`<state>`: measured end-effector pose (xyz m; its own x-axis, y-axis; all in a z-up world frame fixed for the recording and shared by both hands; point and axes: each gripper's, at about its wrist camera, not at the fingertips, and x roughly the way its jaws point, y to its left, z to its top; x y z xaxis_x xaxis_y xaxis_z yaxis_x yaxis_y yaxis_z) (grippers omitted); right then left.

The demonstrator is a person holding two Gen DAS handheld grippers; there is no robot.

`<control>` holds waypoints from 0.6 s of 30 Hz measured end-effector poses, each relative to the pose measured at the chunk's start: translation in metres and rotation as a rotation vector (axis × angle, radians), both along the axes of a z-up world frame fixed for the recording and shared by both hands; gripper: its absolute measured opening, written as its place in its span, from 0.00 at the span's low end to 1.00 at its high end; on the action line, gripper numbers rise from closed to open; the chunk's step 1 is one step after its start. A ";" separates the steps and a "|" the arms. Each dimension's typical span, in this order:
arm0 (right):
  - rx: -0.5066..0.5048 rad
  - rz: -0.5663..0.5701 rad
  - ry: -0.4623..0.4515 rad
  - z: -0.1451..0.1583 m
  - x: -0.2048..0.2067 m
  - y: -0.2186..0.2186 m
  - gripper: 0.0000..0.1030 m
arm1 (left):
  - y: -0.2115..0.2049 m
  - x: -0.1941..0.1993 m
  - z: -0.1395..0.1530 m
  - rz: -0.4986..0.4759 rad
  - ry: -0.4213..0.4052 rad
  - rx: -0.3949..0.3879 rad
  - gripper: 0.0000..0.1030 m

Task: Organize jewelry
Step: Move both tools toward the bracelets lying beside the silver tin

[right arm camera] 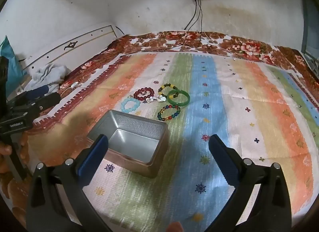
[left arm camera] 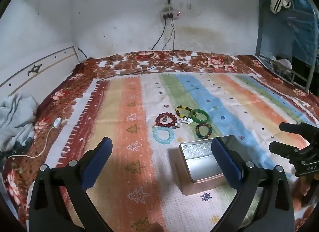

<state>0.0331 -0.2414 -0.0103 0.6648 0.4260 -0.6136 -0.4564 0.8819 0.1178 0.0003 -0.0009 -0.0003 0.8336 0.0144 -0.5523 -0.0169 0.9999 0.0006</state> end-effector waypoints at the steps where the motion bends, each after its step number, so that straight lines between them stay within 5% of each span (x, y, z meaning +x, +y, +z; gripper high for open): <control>1: 0.000 0.001 -0.009 0.002 -0.002 -0.001 0.96 | 0.000 0.000 0.000 0.003 0.000 -0.004 0.95; 6: 0.007 0.009 -0.049 0.008 -0.006 0.001 0.96 | 0.011 0.002 0.000 0.025 0.003 -0.038 0.95; 18: 0.032 0.011 -0.055 0.009 -0.007 0.000 0.96 | -0.010 0.000 -0.004 -0.039 0.013 0.017 0.95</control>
